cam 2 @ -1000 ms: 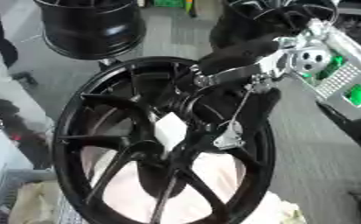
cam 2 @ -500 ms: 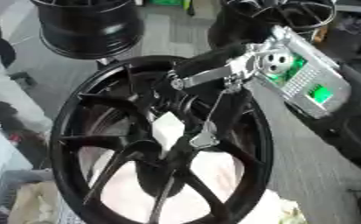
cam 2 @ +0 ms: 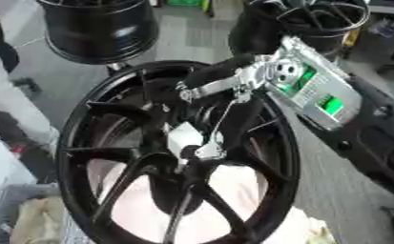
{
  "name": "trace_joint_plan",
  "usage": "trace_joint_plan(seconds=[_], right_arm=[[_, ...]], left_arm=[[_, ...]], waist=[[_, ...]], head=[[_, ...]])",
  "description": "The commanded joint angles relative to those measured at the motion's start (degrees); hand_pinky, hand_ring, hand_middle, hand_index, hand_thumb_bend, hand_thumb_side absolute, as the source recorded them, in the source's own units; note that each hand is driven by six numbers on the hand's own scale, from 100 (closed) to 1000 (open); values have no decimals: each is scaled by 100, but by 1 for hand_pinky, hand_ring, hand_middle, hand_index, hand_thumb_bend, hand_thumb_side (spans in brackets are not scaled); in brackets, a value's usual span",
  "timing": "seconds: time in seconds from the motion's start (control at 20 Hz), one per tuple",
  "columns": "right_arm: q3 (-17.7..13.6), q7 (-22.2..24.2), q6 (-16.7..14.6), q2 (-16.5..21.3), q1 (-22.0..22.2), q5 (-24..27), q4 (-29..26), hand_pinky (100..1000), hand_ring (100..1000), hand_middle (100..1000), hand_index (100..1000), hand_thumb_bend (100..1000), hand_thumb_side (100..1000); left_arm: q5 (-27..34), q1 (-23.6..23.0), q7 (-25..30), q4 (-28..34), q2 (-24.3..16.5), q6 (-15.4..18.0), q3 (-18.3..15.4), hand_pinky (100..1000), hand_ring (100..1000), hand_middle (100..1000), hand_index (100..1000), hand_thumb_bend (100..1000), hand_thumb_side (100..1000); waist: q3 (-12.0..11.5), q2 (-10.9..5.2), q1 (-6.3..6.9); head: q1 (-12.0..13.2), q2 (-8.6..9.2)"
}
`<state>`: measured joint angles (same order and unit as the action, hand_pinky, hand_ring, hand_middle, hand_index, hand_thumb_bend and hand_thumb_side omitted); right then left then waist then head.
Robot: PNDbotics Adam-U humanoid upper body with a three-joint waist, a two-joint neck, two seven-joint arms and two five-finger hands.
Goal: Pull the pin out of the wheel hub.
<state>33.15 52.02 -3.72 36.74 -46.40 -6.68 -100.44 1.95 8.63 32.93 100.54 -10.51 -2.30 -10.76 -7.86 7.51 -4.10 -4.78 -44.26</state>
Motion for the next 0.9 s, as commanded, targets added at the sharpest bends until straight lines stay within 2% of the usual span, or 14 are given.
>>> trace_joint_plan(seconds=[0.05,0.9], right_arm=[[-53,-5,-34,48,-104,-18,45,759,811,795,866,195,391],[4,-5,-168,-3,-29,-180,311,747,794,790,857,211,342]], left_arm=[[0,86,15,72,-61,10,17,697,647,642,734,100,879],[3,90,23,88,-50,7,17,697,647,642,734,100,876]], waist=[[-7,-47,26],[-12,-41,28]], head=[[-14,14],[-17,14]])
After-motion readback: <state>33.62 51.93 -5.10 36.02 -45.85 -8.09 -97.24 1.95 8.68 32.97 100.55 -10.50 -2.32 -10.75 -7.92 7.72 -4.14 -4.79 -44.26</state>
